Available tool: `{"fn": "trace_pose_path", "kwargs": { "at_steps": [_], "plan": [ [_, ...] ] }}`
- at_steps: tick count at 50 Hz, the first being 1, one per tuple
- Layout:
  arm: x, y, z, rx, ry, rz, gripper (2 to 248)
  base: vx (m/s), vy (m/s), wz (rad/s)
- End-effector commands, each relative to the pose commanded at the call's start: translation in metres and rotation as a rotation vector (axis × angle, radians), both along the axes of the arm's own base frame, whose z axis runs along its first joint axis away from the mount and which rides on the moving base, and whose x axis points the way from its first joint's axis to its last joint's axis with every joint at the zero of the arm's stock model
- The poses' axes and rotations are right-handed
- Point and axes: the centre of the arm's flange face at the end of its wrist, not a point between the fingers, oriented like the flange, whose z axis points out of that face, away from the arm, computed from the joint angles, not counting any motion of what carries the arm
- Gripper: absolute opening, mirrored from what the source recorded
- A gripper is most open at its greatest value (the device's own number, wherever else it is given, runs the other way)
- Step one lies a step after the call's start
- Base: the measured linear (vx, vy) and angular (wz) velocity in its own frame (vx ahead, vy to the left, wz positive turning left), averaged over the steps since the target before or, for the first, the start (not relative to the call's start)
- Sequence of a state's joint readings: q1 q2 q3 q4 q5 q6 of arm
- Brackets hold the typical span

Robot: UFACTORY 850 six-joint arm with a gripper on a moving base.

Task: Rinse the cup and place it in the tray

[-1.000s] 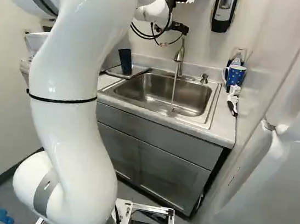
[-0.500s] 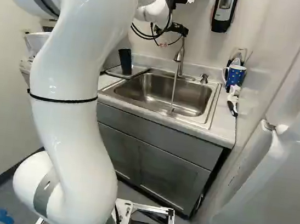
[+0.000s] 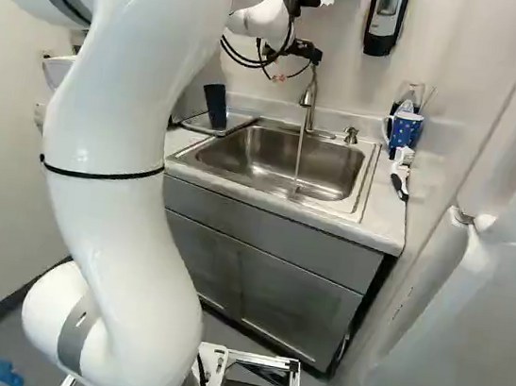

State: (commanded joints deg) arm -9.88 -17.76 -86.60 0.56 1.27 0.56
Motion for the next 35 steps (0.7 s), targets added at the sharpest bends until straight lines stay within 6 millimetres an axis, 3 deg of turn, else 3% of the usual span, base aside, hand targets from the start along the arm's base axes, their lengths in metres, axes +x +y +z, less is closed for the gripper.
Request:
{"fn": "trace_pose_path", "kwargs": {
  "at_steps": [17,35],
  "plan": [
    [-0.013,0.007,0.0,0.003,0.016,0.007,247,0.0,0.0,0.0],
    [-0.013,0.007,0.0,0.003,0.017,0.008,247,0.0,0.0,0.0]
  ]
}}
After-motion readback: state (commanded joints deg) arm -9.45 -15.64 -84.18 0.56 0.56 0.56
